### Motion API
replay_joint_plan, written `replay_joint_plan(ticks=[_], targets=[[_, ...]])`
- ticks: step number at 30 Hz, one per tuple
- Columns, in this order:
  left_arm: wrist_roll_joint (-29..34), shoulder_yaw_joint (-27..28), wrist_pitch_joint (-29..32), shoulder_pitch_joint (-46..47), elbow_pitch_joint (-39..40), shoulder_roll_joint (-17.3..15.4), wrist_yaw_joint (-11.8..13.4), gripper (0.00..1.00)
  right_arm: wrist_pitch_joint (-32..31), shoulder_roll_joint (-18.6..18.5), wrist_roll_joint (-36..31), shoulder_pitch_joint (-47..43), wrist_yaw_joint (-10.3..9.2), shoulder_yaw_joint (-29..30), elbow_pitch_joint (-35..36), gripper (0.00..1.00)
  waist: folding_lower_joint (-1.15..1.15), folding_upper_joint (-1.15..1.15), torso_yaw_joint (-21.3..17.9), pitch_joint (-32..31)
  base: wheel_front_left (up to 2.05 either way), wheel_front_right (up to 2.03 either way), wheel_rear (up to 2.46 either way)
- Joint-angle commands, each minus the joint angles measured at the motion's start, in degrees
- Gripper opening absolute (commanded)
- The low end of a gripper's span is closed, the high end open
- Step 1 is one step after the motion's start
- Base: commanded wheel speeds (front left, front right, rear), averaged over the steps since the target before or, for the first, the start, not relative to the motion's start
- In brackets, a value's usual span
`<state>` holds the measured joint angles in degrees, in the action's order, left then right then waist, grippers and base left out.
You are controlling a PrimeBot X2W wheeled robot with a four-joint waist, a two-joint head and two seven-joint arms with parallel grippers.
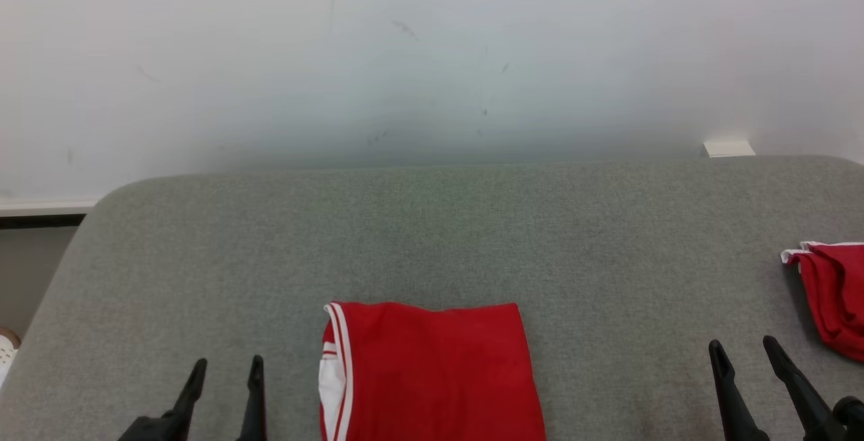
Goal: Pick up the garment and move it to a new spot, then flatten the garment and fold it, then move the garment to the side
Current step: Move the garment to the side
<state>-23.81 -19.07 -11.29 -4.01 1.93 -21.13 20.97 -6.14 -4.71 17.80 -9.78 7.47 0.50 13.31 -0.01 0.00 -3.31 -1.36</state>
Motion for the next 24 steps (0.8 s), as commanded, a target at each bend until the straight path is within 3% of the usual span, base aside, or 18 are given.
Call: replay_joint_plan(ticks=[1, 24], targets=[[-0.82, 0.23, -0.39, -0.50, -0.43, -0.48, -0.21, 1.00, -0.30, 0.17, -0.12, -0.93, 0.00, 0.25, 0.57, 1.00, 0.01, 0.00, 0.19, -0.07, 0.00, 0.00, 0.00], [0.18, -0.26, -1.41, 2.93, 0.58, -0.52, -0.40, 1.00, -1.44, -0.05, -0.66, 0.87, 0.00, 1.21, 1.06, 1.00, 0.01, 0.00, 2.09, 1.62, 0.00, 0.00, 0.00]])
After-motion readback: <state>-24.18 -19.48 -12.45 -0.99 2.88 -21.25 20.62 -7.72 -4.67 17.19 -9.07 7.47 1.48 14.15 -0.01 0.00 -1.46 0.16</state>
